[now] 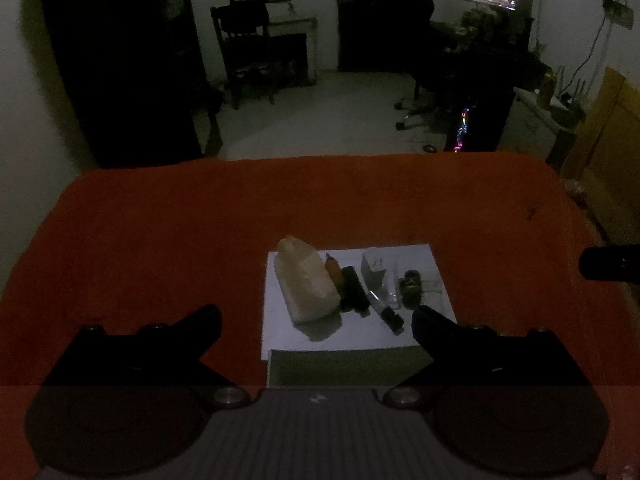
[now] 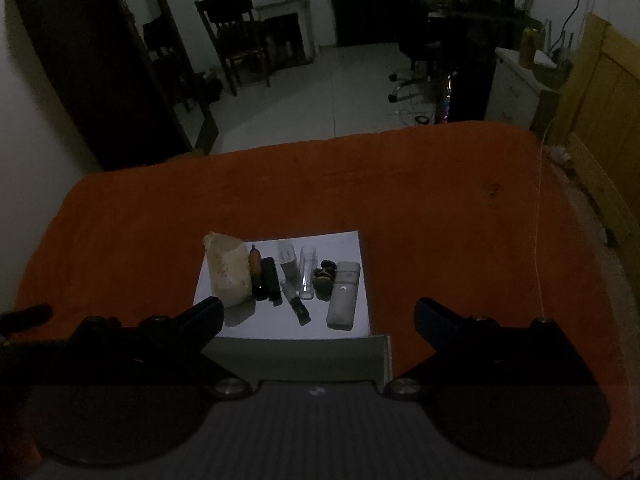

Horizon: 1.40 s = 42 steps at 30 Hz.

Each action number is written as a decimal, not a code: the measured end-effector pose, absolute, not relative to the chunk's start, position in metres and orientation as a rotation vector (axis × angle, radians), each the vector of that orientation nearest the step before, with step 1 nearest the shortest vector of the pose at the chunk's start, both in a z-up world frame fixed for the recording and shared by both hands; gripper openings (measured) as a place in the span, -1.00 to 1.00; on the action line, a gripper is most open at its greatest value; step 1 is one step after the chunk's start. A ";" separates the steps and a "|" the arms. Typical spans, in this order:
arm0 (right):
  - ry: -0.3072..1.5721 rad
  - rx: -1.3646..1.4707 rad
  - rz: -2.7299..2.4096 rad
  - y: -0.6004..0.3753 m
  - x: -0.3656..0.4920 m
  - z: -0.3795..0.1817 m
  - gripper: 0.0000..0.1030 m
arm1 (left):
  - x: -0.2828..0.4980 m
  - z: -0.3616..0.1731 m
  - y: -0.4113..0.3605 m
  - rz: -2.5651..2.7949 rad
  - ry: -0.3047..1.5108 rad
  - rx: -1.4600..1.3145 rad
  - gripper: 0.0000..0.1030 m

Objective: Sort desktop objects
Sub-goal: 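Move both tools toward the objects on the white paper sheet, then bring right tool to white remote while left tool nears small clear tube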

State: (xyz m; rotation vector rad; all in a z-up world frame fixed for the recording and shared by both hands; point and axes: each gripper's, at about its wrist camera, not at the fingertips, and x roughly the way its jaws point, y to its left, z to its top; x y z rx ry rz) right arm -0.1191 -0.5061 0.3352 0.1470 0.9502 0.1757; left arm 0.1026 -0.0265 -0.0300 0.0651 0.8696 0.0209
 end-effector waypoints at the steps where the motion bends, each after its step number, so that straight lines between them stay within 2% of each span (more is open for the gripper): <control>1: 0.951 0.151 0.178 -0.506 -0.116 0.334 1.00 | 0.106 -0.032 -0.026 0.019 0.872 0.062 0.99; 26: 0.968 0.236 0.193 -0.504 -0.027 0.306 1.00 | 0.189 -0.080 -0.017 0.037 0.930 -0.014 0.99; 42: 0.986 0.248 0.169 -0.494 0.020 0.242 1.00 | 0.229 -0.139 -0.001 0.044 0.964 -0.079 0.99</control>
